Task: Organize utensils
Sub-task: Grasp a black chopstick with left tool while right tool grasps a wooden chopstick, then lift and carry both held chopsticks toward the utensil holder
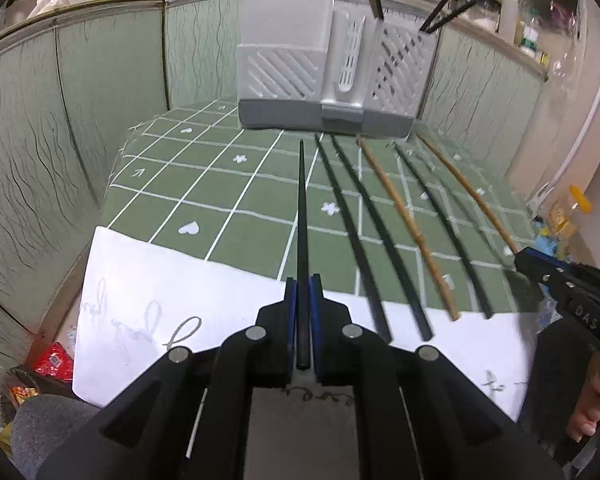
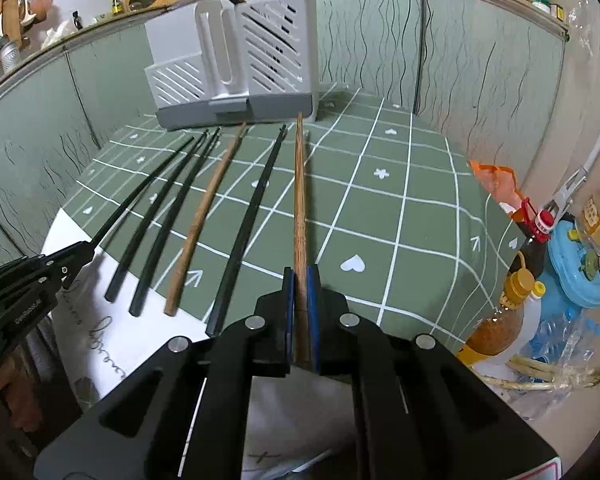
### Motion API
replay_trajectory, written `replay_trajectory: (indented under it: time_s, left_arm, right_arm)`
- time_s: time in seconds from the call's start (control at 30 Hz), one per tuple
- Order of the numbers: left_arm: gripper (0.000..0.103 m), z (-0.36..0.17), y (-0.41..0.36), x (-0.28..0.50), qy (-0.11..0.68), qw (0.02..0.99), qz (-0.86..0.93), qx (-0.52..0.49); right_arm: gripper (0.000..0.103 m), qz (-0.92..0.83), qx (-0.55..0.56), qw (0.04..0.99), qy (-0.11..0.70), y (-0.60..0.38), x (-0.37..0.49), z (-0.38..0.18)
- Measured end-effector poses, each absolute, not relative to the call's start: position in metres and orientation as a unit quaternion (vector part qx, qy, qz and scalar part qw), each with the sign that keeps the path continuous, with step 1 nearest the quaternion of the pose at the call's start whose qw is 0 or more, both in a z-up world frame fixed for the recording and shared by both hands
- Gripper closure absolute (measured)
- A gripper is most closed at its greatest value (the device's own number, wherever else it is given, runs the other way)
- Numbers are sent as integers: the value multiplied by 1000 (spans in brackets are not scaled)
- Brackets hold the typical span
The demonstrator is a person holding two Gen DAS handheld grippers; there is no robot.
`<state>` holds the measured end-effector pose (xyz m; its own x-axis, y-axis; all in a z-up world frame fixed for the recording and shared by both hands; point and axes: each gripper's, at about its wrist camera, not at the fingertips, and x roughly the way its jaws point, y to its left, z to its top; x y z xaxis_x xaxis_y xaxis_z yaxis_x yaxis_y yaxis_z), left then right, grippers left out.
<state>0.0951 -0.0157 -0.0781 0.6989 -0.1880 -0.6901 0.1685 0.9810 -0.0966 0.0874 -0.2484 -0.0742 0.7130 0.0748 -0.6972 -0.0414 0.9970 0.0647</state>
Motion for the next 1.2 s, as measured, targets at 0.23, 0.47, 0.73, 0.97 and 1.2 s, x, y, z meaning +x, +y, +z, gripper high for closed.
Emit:
replay_trajectory:
  time_s: [0.23, 0.47, 0.73, 0.97, 1.2]
  left_arm:
    - [95, -55, -10, 88, 354, 929, -103, -18]
    - [95, -33, -5, 86, 334, 936, -104, -22]
    - [95, -2, -3, 85, 307, 945, -112, -22]
    - [95, 23, 0, 91, 288, 950, -121, -21]
    - [95, 46, 3, 94, 274, 953, -125, -16]
  right_arm:
    - [97, 38, 19, 929, 368, -250, 82, -55]
    - [97, 41, 23, 934, 355, -252, 77, -39]
    - [97, 46, 24, 943, 328, -253, 74, -13]
    - [97, 52, 23, 955, 290, -253, 75, 27]
    - [97, 57, 18, 963, 262, -252, 80, 59]
